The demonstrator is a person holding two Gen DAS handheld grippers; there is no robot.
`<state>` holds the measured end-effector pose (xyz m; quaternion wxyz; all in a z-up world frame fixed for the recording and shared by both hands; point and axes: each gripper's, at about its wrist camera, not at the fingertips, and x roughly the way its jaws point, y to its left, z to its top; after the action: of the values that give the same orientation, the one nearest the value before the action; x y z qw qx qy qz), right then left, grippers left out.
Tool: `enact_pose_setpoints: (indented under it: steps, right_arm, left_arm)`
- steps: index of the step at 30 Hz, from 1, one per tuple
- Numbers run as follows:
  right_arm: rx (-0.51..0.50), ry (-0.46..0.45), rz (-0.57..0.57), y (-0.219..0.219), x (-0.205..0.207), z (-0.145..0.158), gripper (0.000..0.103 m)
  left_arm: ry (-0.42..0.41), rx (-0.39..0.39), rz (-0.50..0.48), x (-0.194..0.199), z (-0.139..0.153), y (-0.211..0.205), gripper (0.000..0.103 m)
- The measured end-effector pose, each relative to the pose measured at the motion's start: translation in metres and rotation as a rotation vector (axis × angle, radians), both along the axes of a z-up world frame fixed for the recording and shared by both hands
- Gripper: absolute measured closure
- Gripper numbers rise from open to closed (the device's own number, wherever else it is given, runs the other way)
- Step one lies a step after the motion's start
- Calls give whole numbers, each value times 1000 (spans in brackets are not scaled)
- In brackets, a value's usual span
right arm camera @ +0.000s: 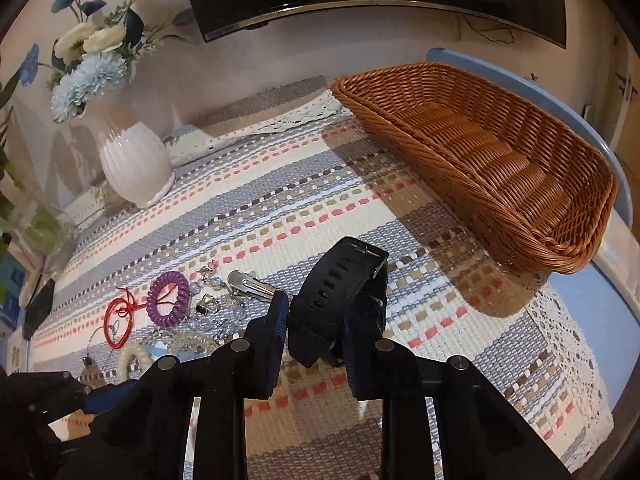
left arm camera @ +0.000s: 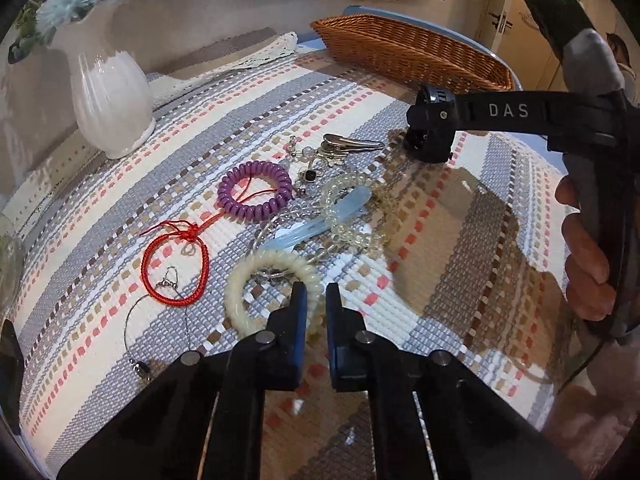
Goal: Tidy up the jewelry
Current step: 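Grasp the black watch with the right tool while the left grasps the cream bracelet, then carry both items to the wicker basket and open both tools inside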
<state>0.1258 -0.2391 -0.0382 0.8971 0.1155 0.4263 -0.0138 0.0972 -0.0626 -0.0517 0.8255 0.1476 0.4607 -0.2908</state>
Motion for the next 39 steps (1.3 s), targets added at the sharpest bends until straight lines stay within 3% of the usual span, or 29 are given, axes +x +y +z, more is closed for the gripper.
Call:
enact_pose_setpoints:
  steps: [6,11,17,22,26,30,35,39]
  right_arm:
    - [60,-46,55,-4,-17,22,82]
    - [100,-106,78,-11,-31,54,84]
    - [79,-170,1,-53,-28,94,84]
    - [49,-194,-94,-103,-16,104,84]
    - [71,-157,-113,-139,6,93,84]
    - [86,-90,-122,-163,26,71,84]
    - [-48,-7,-128,-166,39,50,84]
    - [-68,7,-84,-162,40,45,80]
  left_arm:
    - [-39,-70,-16,-13,30,7,96]
    - [-95,-77,-43,-12,59,-4,96]
    - [-193,-57,-141,14,109,-59,96]
    - [-192,-122,-206,59,137,-125,96]
    - [-107,-167,-256,103,134,-187,96]
    - [-41,-153,-269,134,112,-238,96]
    - [-6,-113,-261,152,79,-277,96]
    - [6,-104,-248,157,61,-289,96]
